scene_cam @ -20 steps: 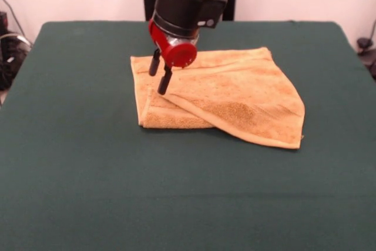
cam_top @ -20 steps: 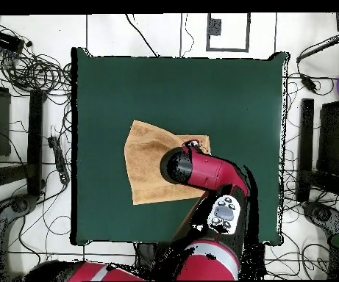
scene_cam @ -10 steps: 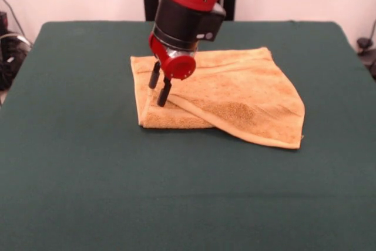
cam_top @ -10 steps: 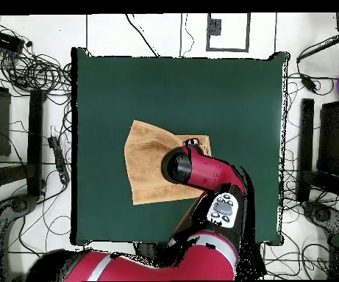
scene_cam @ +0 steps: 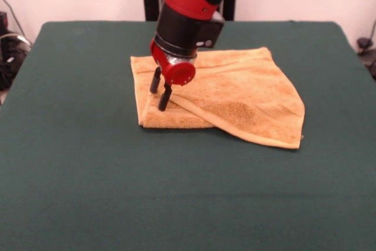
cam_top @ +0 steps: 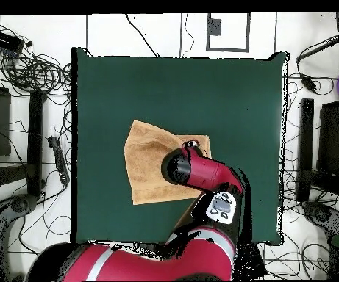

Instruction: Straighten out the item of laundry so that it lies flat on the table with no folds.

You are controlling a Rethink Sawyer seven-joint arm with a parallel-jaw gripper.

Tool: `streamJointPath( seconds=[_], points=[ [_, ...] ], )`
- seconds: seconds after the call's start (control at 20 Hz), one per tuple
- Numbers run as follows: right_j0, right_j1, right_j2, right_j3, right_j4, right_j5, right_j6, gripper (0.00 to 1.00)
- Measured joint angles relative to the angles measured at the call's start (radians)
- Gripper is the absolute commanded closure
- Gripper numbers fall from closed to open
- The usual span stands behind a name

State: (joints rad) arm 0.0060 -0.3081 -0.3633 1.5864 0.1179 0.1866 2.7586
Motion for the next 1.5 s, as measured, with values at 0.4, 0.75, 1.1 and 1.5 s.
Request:
streamJointPath(
  seconds=[0.4, 0.75, 1.1, 1.5],
  points=[
    [-0.001, -0.001, 0.007, 0.02, 0.018, 0.001, 0.0, 0.0],
    [0.012, -0.066, 0.006, 0.072, 0.044, 0.093, 0.0, 0.0],
    [0.019, -0.127, 0.001, 0.098, 0.045, 0.219, 0.0, 0.0],
    [0.007, -0.106, 0.001, 0.098, 0.045, 0.196, 0.0, 0.0]
  ],
)
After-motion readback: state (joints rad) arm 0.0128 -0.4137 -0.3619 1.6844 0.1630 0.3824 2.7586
